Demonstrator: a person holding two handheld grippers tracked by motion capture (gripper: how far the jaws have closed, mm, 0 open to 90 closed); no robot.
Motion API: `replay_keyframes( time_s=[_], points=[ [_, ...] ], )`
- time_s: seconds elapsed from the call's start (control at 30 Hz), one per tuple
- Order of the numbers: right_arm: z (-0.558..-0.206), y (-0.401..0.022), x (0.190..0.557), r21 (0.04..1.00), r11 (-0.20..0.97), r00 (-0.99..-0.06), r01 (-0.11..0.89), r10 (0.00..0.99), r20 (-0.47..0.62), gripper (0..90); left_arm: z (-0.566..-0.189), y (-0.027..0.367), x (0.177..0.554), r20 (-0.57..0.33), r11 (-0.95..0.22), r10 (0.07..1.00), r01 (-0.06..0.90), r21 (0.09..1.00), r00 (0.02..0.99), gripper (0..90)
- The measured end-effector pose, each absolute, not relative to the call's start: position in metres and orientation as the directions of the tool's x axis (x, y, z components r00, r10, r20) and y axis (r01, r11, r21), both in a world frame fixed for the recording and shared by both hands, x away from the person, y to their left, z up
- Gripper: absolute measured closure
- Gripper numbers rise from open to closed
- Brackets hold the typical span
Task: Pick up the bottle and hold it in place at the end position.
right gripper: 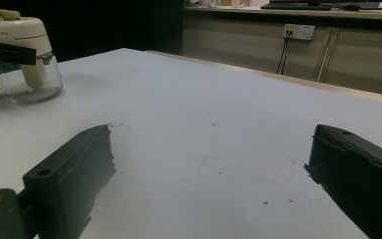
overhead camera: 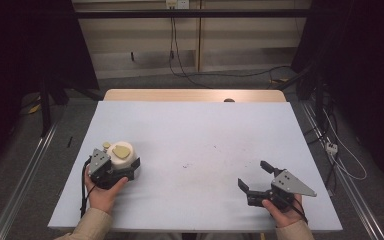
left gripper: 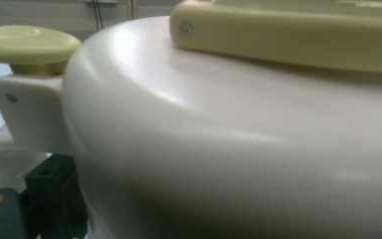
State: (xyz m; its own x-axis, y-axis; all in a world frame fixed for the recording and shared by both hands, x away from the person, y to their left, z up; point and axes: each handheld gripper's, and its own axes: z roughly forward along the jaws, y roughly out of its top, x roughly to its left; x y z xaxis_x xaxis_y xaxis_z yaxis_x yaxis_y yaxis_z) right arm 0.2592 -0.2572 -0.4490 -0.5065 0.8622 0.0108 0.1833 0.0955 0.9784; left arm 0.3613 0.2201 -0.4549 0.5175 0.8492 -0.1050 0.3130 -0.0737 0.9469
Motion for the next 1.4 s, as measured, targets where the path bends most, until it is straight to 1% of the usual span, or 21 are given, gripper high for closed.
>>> replay_keyframes(
  time_s=[0.4, 0.67, 0.8, 0.93, 1.1, 1.4],
  points=[
    [-0.448, -0.257, 0.259, 0.980, 0.093, -0.506, 0.179, 0.863, 0.010, 3.3, -0.453, 0.221, 0.361, -0.107, -0.069, 0.854, 0.314, 0.947, 0.510, 5.5],
    [-0.447, -0.257, 0.258, 0.981, 0.091, -0.509, 0.172, 0.861, 0.009, 3.3, -0.451, 0.223, 0.361, -0.132, -0.037, 0.863, 0.321, 0.946, 0.488, 5.9],
    [-0.447, -0.257, 0.258, 0.981, 0.096, -0.511, 0.168, 0.860, 0.004, 3.3, -0.448, 0.223, 0.360, -0.123, -0.036, 0.868, 0.309, 0.950, 0.481, 6.0],
    [-0.447, -0.257, 0.258, 0.981, 0.095, -0.513, 0.167, 0.858, 0.005, 3.3, -0.443, 0.223, 0.360, -0.106, -0.047, 0.864, 0.289, 0.956, 0.492, 6.0],
    [-0.447, -0.257, 0.259, 0.982, 0.090, -0.509, 0.168, 0.861, 0.008, 3.1, -0.441, 0.221, 0.362, -0.119, -0.029, 0.863, 0.283, 0.959, 0.490, 6.0],
    [-0.447, -0.257, 0.259, 0.981, 0.090, -0.509, 0.170, 0.861, 0.010, 3.0, -0.437, 0.213, 0.369, -0.118, -0.028, 0.859, 0.277, 0.960, 0.498, 6.1]
  ],
)
